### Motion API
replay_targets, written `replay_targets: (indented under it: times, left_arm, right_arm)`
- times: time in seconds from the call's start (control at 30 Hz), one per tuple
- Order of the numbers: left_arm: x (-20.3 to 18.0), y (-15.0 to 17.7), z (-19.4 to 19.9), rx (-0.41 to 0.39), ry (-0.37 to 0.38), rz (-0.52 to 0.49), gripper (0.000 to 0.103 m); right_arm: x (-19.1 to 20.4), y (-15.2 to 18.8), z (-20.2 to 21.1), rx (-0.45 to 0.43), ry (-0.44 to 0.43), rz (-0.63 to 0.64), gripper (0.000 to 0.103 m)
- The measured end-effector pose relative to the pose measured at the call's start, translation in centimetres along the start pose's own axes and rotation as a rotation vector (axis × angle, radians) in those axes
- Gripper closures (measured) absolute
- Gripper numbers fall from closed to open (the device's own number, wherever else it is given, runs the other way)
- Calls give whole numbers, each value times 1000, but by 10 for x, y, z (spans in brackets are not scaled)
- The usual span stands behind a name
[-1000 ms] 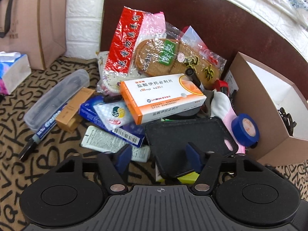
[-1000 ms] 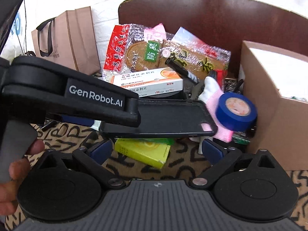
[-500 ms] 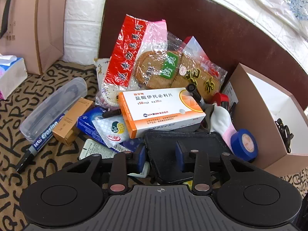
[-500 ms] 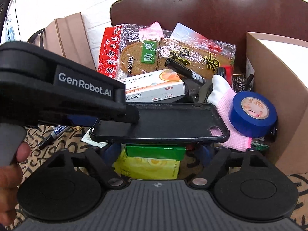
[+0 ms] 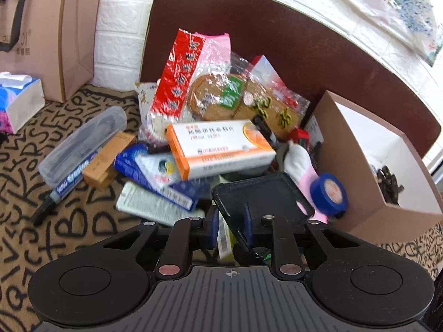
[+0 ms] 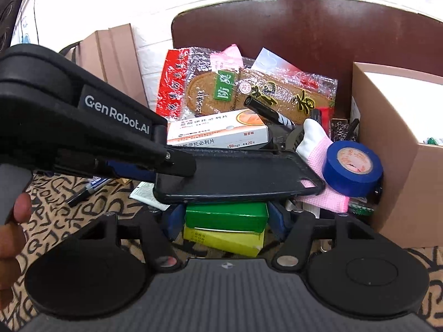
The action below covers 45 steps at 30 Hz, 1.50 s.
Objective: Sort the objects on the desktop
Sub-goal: 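Close the left tool on the black phone case while the right tool grips the green box, then carry the phone case in the left tool and green box in the right tool to the cardboard box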
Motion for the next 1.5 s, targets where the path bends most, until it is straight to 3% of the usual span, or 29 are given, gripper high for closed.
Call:
replay_targets:
  times: [0.57, 0.6, 0.87, 0.97, 1.0, 1.03, 1.13, 1.3, 1.5]
  left_arm:
    - [-24, 111, 56, 147, 81, -15, 85]
    - [-26, 115, 55, 150, 76, -27, 64]
    - [-37, 120, 40, 147, 86, -51, 43]
    - [-35, 120, 32, 154, 86, -24, 48]
    - [-35, 119, 31, 150, 83, -20, 63]
    - [-35, 117, 31, 148, 82, -22, 71]
    - [-38, 114, 31, 150, 91, -23, 81]
    - [-50, 103, 39, 125, 126, -12, 87]
    - [-78, 71, 64, 27, 177, -45, 89]
  right_arm:
    - [-19, 72, 105, 126, 41, 45, 37]
    - [-19, 76, 109, 130, 51, 59, 37]
    - [-20, 84, 119, 113, 79, 145, 36]
    - [-22, 84, 114, 120, 83, 139, 36]
    - [-22, 83, 112, 119, 84, 136, 36]
    - [-23, 83, 111, 118, 86, 135, 36]
    - [-23, 81, 106, 115, 90, 137, 35]
    - [-22, 77, 106, 106, 84, 135, 37]
    - [-25, 47, 127, 9, 110, 171, 38]
Point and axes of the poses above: each gripper's, at about its wrist camera, not at the fingertips, and z roughly against the way its jaws point, x to its left, y to its underside, the point moved 10 cm from there along -z, roughly the way its jaws point, and after that the axes turned 10 degrees about -x, right-handed, at the moved point
